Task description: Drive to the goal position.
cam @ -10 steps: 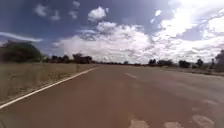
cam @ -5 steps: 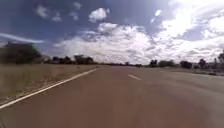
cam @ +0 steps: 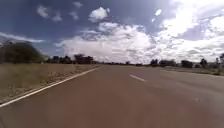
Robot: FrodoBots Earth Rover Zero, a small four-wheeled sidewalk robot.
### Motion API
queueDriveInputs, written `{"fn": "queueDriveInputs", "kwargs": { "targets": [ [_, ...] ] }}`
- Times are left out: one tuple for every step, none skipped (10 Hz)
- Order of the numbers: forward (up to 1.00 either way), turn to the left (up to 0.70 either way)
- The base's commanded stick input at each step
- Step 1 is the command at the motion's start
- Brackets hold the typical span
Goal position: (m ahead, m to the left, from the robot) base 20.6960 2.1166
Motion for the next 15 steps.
{"fn": "queueDriveInputs", "kwargs": {
  "targets": [
    [1.00,0.00],
    [1.00,0.00],
    [1.00,0.00],
    [1.00,0.00],
    [1.00,0.00],
    [1.00,0.00],
    [1.00,0.00],
    [1.00,0.00],
    [1.00,0.00],
    [1.00,0.00],
    [1.00,0.00],
    [1.00,0.00],
    [1.00,0.00],
    [1.00,0.00],
    [1.00,0.00]
  ]
}}
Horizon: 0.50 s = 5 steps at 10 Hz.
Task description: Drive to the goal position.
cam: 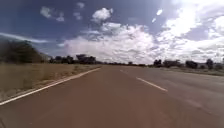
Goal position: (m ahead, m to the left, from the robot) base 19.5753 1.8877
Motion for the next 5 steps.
{"fn": "queueDriveInputs", "kwargs": {
  "targets": [
    [1.00,0.00],
    [1.00,0.00],
    [1.00,0.00],
    [1.00,0.00],
    [1.00,0.00]
  ]
}}
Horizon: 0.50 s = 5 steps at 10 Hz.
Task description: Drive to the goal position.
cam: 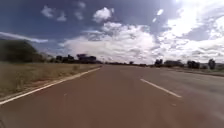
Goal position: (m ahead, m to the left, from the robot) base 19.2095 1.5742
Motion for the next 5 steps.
{"fn": "queueDriveInputs", "kwargs": {
  "targets": [
    [1.00,0.00],
    [1.00,0.00],
    [1.00,0.00],
    [1.00,0.00],
    [1.00,0.00]
  ]
}}
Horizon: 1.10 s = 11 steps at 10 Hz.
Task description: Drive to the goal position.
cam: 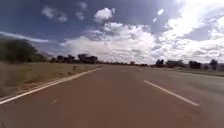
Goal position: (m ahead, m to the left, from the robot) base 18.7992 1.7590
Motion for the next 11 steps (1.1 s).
{"fn": "queueDriveInputs", "kwargs": {
  "targets": [
    [1.00,0.00],
    [1.00,0.00],
    [1.00,0.00],
    [1.00,0.00],
    [1.00,0.00],
    [1.00,0.00],
    [1.00,0.00],
    [1.00,-0.16],
    [1.00,-0.22],
    [1.00,-0.29],
    [1.00,-0.35]
  ]
}}
